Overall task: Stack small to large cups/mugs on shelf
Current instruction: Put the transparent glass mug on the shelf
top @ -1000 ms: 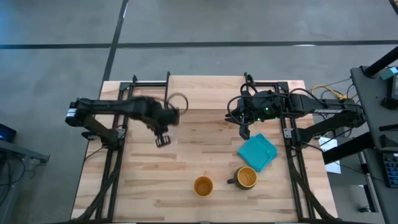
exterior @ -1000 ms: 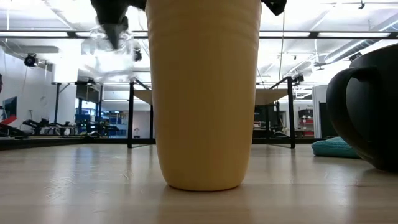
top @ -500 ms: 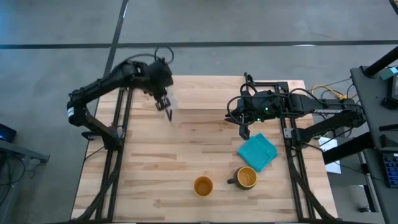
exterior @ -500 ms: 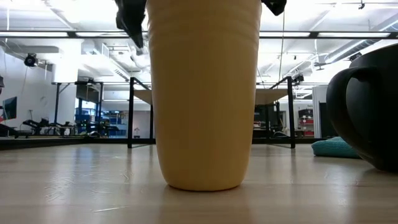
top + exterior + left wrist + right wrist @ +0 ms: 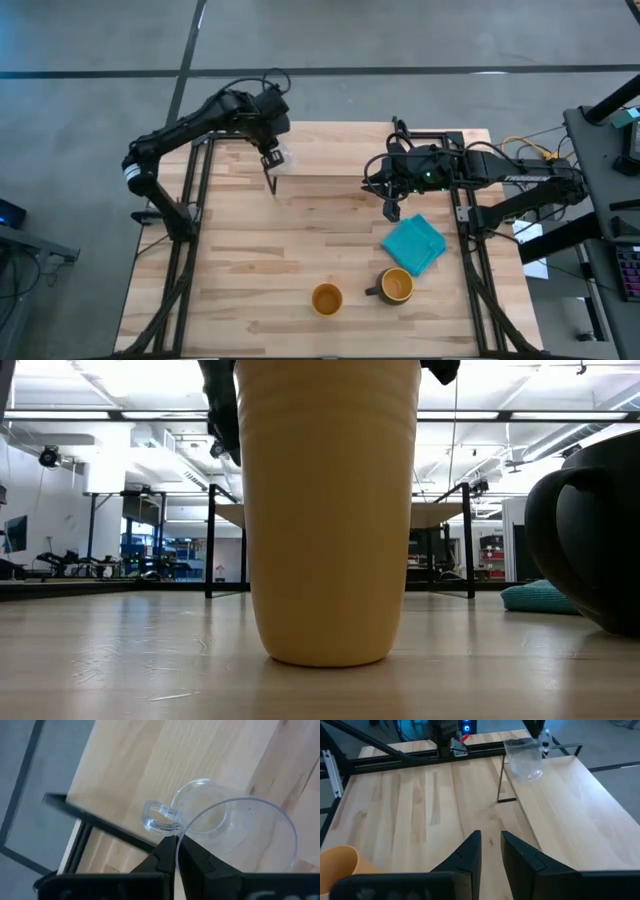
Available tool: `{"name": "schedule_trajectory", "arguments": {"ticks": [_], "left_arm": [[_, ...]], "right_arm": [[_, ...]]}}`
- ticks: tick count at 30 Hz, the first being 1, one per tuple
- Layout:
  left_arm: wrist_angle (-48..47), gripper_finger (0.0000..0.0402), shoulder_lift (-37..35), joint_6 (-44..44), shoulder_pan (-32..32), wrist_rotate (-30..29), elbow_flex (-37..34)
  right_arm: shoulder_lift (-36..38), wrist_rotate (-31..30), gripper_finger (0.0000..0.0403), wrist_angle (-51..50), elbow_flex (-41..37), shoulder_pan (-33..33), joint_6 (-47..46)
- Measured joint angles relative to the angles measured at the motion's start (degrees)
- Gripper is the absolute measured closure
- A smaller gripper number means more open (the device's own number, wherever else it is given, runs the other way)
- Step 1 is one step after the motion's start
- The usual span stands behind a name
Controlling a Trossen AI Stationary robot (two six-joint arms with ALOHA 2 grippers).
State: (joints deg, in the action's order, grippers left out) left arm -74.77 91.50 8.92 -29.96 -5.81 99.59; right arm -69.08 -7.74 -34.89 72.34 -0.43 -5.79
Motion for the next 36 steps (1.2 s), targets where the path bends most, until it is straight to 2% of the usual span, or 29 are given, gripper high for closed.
{"name": "schedule_trajectory", "arguments": {"ticks": [12, 19, 22, 36], "left_arm": [[-0.63, 0.0401, 6.25, 2.56, -3.51, 0.12, 8.59], [-6.18, 0.0401, 8.59, 3.59, -5.06, -0.03, 12.01], [-8.21, 0.0401, 9.18, 4.86, -5.09, -0.04, 12.28], [-6.61, 0.0401, 9.64, 5.45, -5.22, 0.18, 12.13]], "right_arm": [[0.0, 0.01, 0.0335, 0.01, -0.02, -0.02, 0.25], [-0.02, 0.03, 0.0335, -0.02, -0.02, -0.02, 0.48], [-0.02, 0.03, 0.0335, 0.0, -0.02, -0.02, 0.49], [-0.02, 0.03, 0.0335, -0.01, -0.02, -0.02, 0.47]]}}
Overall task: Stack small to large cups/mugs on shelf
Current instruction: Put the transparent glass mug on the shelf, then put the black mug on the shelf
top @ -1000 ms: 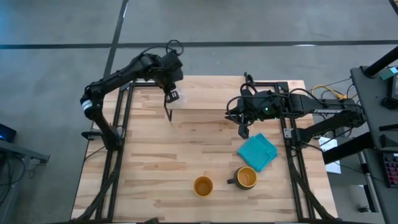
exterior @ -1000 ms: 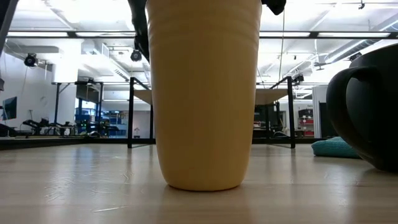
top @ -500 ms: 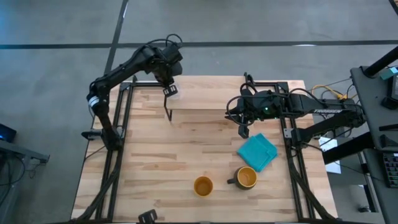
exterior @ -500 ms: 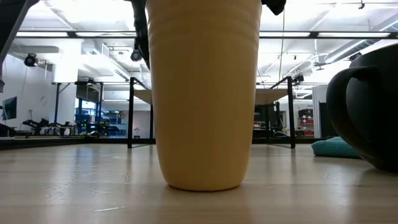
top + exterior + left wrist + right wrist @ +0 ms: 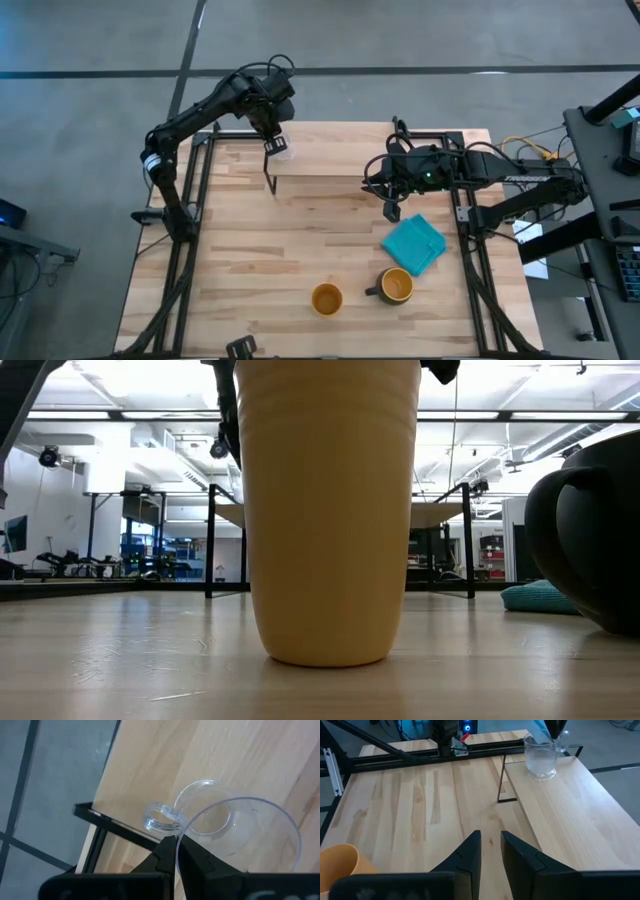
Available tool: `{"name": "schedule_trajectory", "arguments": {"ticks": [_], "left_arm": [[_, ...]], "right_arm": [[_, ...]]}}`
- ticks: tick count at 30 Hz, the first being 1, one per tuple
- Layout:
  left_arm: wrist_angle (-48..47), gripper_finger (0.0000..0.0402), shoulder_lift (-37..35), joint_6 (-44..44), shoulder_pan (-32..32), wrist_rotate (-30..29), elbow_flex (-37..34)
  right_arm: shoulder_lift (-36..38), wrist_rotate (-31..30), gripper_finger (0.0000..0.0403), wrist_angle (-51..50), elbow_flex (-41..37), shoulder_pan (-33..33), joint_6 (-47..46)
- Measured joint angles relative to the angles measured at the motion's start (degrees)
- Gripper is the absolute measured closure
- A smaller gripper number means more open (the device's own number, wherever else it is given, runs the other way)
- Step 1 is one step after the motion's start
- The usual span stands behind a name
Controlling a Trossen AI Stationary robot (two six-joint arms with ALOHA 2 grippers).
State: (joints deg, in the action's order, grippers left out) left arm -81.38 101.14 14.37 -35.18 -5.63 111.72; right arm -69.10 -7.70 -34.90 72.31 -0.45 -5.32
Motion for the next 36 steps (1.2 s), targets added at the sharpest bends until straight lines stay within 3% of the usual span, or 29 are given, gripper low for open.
{"name": "schedule_trajectory", "arguments": {"ticks": [16, 27, 36], "left_arm": [[1.08, 0.04, 0.0, -0.11, 0.0, -0.04, -0.95], [1.68, 0.0322, 0.0, -0.16, 0.0, -1.36, -1.03], [3.1, 0.0313, -0.02, -0.43, 0.04, -1.53, -0.73]], "right_arm": [[0.0, 0.02, 0.0335, -0.01, 0.0, 0.0, -0.18], [0.0, 0.02, 0.0335, -0.03, 0.0, 0.0, 0.0], [0.0, 0.02, 0.0335, -0.06, 0.0, 0.0, 0.02]]}}
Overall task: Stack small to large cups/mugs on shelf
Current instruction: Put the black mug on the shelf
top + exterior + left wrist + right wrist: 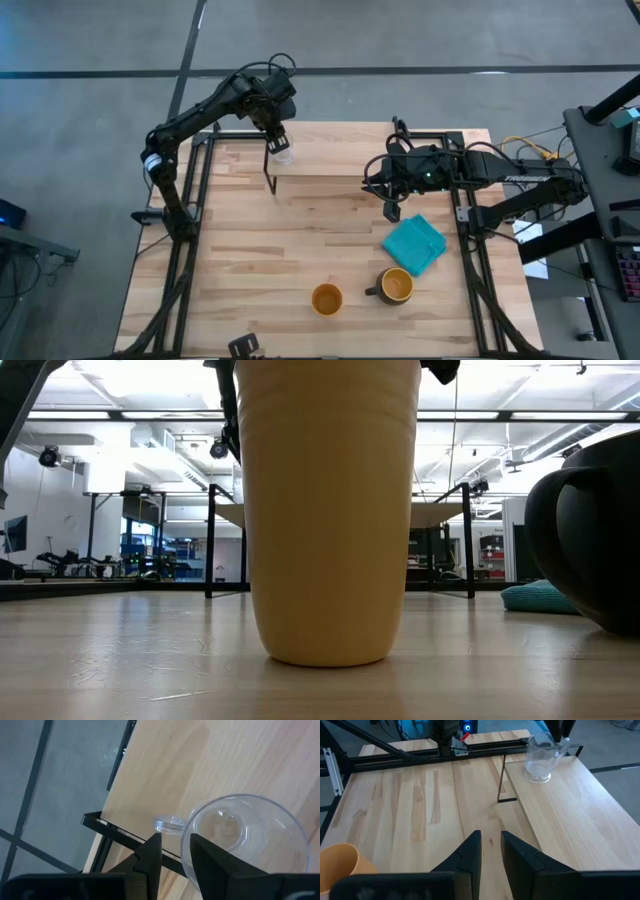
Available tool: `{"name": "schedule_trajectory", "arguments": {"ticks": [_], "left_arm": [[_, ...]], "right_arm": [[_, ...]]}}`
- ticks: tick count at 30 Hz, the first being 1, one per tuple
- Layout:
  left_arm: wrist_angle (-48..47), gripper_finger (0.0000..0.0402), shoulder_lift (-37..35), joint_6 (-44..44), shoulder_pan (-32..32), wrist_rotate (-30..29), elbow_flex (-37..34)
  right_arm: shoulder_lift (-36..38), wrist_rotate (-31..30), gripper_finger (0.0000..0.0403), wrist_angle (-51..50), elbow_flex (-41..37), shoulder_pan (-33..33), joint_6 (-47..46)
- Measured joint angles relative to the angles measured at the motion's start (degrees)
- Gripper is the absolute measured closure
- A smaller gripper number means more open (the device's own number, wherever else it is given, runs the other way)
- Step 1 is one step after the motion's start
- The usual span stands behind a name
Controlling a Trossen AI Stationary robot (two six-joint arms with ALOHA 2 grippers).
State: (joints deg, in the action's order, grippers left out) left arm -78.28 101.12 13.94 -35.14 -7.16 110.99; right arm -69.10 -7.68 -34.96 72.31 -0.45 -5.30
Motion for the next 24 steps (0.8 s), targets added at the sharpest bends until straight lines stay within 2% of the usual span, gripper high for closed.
{"name": "schedule_trajectory", "arguments": {"ticks": [11, 17, 20, 24], "left_arm": [[-0.25, 0.0313, -2.03, -1.64, 1.15, 0.0, 5.27], [-0.17, 0.0313, -4.87, -4.66, 3.55, 2.5, 9.92], [-0.04, 0.0313, -6.8, -4.75, 5.29, 3.65, 11.42], [0.07, 0.0313, -8.76, -4.79, 7.52, 3.69, 12.03]], "right_arm": [[0.0, 0.01, 0.0335, -0.14, 0.0, 0.0, -0.01], [0.0, 0.4, 0.0335, -0.07, 0.47, -0.06, -0.33], [0.0, 4.42, 0.0335, -0.44, 1.56, -0.17, -1.96], [0.0, 13.85, 0.0335, -3.04, 3.93, -0.44, -5.06]]}}
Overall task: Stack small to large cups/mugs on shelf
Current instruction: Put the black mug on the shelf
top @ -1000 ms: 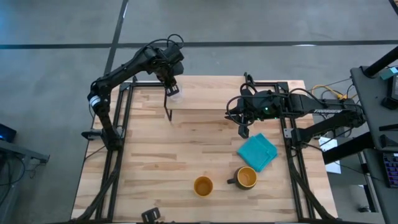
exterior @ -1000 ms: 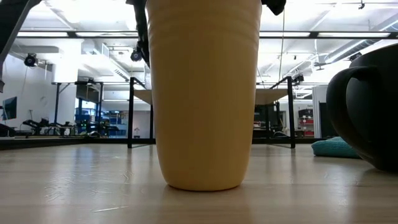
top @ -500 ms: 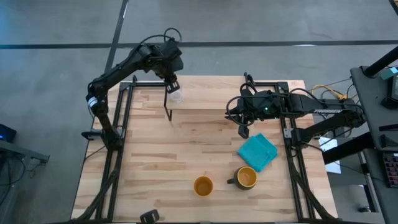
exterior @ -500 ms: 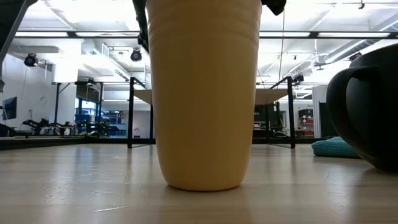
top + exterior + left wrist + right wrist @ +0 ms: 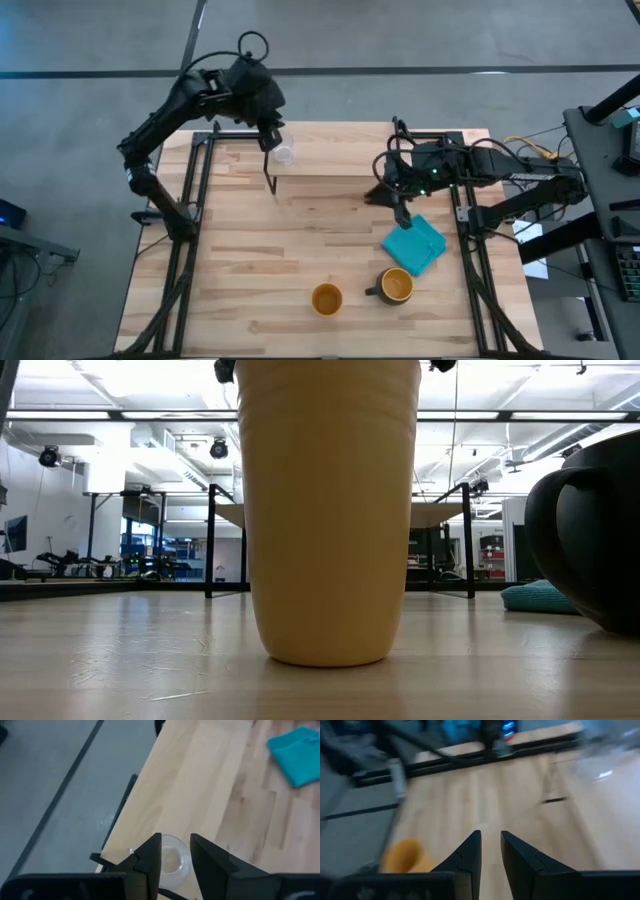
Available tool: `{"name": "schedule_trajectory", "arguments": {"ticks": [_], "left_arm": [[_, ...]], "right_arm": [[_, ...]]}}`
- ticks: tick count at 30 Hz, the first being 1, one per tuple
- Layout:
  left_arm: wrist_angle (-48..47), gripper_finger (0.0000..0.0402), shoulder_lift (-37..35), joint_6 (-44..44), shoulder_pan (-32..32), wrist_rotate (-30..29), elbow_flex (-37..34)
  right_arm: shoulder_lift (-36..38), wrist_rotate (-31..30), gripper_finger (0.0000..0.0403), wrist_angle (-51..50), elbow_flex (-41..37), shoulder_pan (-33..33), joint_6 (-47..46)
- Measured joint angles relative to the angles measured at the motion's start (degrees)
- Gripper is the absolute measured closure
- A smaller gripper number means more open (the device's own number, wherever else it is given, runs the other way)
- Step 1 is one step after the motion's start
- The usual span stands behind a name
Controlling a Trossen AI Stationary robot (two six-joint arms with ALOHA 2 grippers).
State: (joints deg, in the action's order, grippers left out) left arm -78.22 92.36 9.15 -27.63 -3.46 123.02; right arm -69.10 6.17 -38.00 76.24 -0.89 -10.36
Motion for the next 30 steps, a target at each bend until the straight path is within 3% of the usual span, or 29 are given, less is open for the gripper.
{"name": "schedule_trajectory", "arguments": {"ticks": [3, 15, 23, 30], "left_arm": [[0.15, 0.0313, -1.59, -0.17, 1.16, 0.03, -0.21], [0.16, 0.0313, -2.47, -4.39, 1.56, 0.06, -0.5], [0.17, 0.0313, -2.23, -4.35, 1.61, 0.07, -0.55], [0.15, 0.0313, -2.23, -4.31, 1.61, 0.12, -0.57]], "right_arm": [[0.0, 3.14, 0.0335, -5.59, 1.95, -1.59, -2.91], [-4.64, 3.45, 0.0335, -25.85, 2.3, -13.33, -17.56], [-11.68, 3.31, 0.0335, -26.97, 2.3, -17.52, -13.95], [-17.51, 3.32, 0.0335, -28.07, 2.28, -19.94, -1.77]]}}
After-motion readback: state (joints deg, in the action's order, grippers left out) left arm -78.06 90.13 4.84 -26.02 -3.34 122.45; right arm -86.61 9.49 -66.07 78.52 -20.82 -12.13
